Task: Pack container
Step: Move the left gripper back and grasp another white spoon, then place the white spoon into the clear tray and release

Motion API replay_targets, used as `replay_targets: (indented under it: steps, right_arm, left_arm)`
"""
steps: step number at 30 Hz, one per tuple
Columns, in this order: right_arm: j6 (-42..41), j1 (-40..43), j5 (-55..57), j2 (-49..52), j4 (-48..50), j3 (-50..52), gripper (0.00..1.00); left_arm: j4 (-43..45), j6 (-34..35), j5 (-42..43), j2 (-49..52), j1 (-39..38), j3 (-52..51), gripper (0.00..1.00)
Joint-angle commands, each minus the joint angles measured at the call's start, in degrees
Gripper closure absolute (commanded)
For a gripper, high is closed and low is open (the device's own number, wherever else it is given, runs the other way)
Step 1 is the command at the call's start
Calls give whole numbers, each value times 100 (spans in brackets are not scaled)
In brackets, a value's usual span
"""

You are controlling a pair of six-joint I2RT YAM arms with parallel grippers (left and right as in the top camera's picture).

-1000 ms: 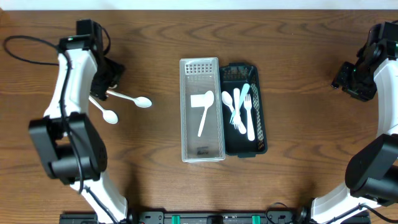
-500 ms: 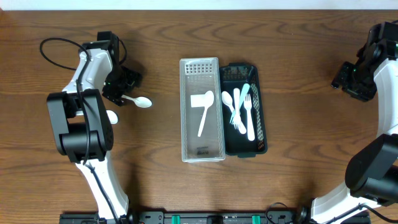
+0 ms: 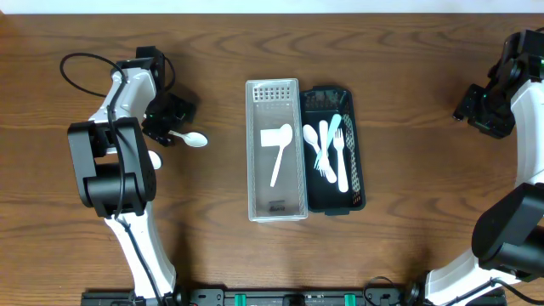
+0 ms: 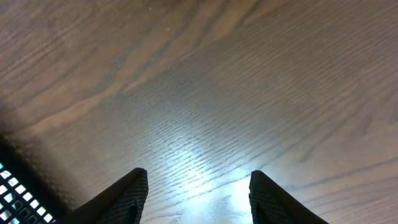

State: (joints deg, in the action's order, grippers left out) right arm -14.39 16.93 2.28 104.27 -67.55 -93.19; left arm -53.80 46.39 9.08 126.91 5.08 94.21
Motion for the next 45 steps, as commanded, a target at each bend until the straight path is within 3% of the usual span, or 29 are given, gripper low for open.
replay_targets:
  steps: [1, 3, 13, 18, 25, 33, 40, 45]
  right_arm:
    - [76, -35, 92, -2, 9, 26, 44]
    - [76, -35, 92, -2, 9, 26, 44]
    - [76, -35, 92, -2, 28, 26, 44]
    - [76, -35, 92, -2, 33, 26, 44]
    - [79, -35, 92, -2, 33, 26, 44]
    - [118, -35, 92, -2, 92, 26, 44]
    - [118, -35, 90, -2, 116, 26, 44]
    - [116, -35, 85, -2, 140, 26, 44]
  left_arm:
    - [11, -162, 57, 195, -9, -26, 39]
    - [9, -162, 57, 195, -9, -26, 53]
    - [-74, -164, 57, 192, -7, -26, 66]
    - [-83, -297, 57, 190, -9, -24, 88]
    - [-184, -402, 59, 157, -13, -22, 94]
    - [-442, -1357, -219, -828, -354, 273, 94]
    - [-439, -1897, -706, -2468, -1381, 328, 94]
    - [-481, -1893, -831, -2837, -2321, 326, 94]
